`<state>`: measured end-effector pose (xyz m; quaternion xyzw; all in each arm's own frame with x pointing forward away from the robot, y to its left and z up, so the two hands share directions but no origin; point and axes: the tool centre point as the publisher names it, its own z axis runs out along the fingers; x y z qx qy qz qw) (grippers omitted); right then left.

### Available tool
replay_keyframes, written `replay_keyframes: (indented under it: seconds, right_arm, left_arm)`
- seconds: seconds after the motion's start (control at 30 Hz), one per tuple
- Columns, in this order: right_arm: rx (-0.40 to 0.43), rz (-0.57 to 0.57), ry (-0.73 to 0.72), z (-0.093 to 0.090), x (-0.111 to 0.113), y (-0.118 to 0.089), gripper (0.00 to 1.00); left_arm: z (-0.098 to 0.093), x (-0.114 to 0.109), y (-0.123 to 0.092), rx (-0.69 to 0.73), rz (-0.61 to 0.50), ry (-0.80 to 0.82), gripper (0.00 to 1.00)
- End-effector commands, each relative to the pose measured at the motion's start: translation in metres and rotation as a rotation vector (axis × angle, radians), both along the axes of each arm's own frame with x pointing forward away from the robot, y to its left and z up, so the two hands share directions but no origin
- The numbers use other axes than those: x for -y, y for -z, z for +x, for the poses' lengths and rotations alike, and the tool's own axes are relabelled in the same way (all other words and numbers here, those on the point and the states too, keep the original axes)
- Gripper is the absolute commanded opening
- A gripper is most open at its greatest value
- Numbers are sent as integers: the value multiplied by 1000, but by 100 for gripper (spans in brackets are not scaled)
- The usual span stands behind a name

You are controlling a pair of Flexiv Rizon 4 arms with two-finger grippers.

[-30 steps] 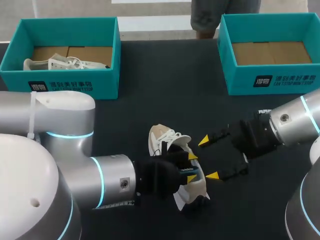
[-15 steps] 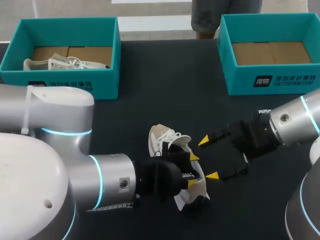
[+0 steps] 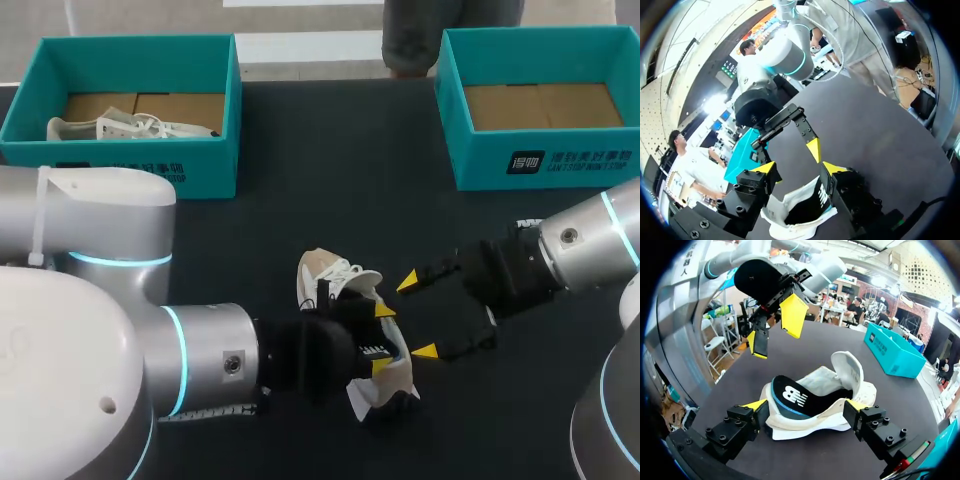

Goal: Take the shoe out of the shoebox, open the shoe tongue, remove and reinsert the insole, then place the shoe into the shoebox

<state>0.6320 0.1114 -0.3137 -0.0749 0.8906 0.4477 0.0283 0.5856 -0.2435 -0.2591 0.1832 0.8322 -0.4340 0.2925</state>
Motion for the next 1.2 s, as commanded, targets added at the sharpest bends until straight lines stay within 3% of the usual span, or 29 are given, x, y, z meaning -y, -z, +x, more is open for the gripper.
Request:
replay_keyframes:
  seconds: [0.03,0.17,0.47,0.77,1.2]
  right_arm:
    - [0,-5,2,-1,-2,0,100]
    - [0,-5,2,-1,-2,0,100]
    - [0,-5,2,-1,-2,0,100]
    - [0,-5,2,-1,-2,0,100]
    - [0,-5,2,-1,-2,0,100]
  left_arm:
    - [13,-4,2,-69,-54,45,73]
    - [20,-4,2,-117,-90,37,83]
    - [31,-15,-7,-123,-147,-59,83]
    - [39,-16,-26,-155,-225,-93,100]
    - [46,-15,-34,-148,-218,-77,100]
